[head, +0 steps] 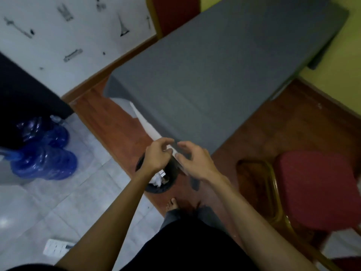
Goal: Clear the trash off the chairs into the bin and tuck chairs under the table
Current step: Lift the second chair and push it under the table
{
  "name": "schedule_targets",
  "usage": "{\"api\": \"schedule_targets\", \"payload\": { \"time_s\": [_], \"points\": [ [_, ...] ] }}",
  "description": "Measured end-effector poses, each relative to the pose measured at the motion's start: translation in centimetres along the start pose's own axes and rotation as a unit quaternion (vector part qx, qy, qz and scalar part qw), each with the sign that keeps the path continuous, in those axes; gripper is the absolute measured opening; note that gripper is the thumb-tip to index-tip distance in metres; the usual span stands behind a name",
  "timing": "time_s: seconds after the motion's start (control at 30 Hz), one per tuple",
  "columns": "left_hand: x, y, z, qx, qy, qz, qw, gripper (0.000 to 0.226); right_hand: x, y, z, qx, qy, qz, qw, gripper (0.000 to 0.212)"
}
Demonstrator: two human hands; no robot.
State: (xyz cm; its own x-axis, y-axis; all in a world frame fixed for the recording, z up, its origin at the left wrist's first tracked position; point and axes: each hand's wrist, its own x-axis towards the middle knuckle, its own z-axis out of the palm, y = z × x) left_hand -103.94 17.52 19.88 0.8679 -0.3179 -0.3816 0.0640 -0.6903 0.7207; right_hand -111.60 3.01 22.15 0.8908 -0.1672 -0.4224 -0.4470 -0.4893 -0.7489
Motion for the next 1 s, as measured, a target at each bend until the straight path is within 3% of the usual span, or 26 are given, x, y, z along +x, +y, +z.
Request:
{"api": "schedule_targets", "payload": {
  "time_s": [0.2, 0.53, 0.7, 0.9, 1.0],
  "points": [
    [-2.1, 11.4, 6.6, 0.067, -0.094, 0.124, 0.986, 0.036, -7.3, 5.2, -10.2, 0.043, 0.192, 0.045, 0.979, 0.035],
    [-12.8, 25.2, 25.4, 0.13, -0.249, 0.267, 0.922, 0.035, -26.5, 20.5, -22.2, 0.03, 0.326, 0.15, 0.933, 0.033],
    [-20.9, 30.2, 35.2, 0.129, -0.324, 0.298, 0.889, 0.049, -37.5, 28.4, -26.5, 0.02, 0.401, 0.222, 0.889, 0.03],
    [-30.2, 34.3, 45.2, 0.178, -0.415, 0.343, 0.824, 0.048, -49.4, 34.9, -29.1, -0.065, 0.511, 0.309, 0.799, 0.028],
    [-34.4, 35.0, 49.3, 0.199, -0.457, 0.356, 0.79, 0.052, -52.9, 37.2, -29.0, -0.045, 0.524, 0.297, 0.797, 0.028]
  ]
}}
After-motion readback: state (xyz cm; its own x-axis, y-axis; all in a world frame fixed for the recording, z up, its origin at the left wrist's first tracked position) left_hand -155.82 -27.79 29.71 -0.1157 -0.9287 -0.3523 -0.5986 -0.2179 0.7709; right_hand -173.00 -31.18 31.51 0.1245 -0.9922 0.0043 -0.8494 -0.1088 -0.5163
